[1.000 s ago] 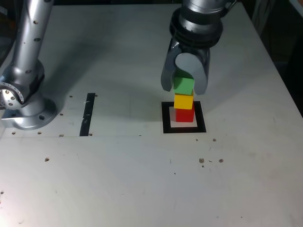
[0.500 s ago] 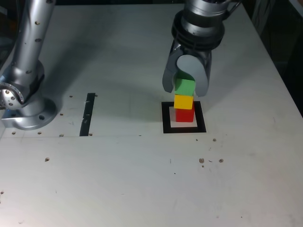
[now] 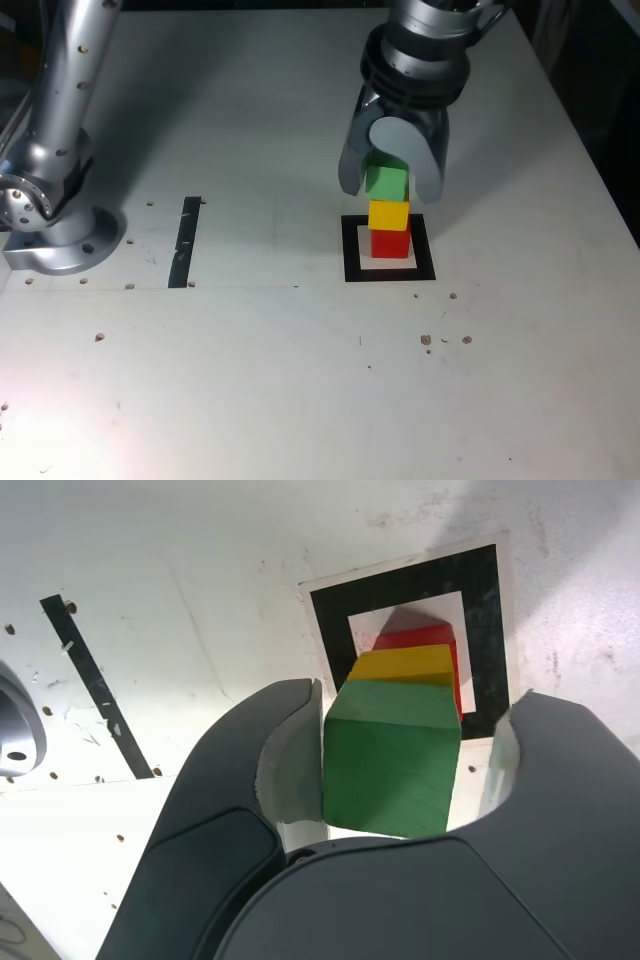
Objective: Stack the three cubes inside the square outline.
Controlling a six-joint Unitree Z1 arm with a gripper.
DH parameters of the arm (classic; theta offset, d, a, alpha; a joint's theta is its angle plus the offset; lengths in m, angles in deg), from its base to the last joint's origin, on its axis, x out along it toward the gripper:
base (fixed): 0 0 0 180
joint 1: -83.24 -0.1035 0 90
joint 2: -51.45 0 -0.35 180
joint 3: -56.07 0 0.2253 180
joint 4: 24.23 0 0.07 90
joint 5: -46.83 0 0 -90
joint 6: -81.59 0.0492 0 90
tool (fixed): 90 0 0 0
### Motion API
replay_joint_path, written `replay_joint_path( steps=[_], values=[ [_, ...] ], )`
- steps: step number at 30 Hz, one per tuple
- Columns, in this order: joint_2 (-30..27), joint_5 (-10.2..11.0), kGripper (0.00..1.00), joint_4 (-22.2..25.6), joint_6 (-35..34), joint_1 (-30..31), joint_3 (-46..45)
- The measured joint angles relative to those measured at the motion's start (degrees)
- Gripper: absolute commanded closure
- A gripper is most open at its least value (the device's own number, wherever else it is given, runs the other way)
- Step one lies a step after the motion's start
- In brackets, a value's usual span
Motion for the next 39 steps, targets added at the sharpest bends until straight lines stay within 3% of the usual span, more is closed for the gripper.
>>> replay_joint_path(
  steps=[6,16,23,27,32,39],
  values=[
    [-0.4,0.4,0.01,2.1,0.0,0.0,0.2],
    [-5.8,-1.2,0.00,3.5,0.4,1.0,1.0],
    [-14.5,-1.0,0.00,4.6,0.3,2.6,-1.5],
    [-18.6,-3.0,0.00,4.6,0.1,2.6,-7.6],
    [-24.5,-3.9,0.01,4.3,-2.7,2.6,-16.9],
    [-26.1,-6.1,0.01,-0.2,-6.4,2.6,-30.6]
  ],
)
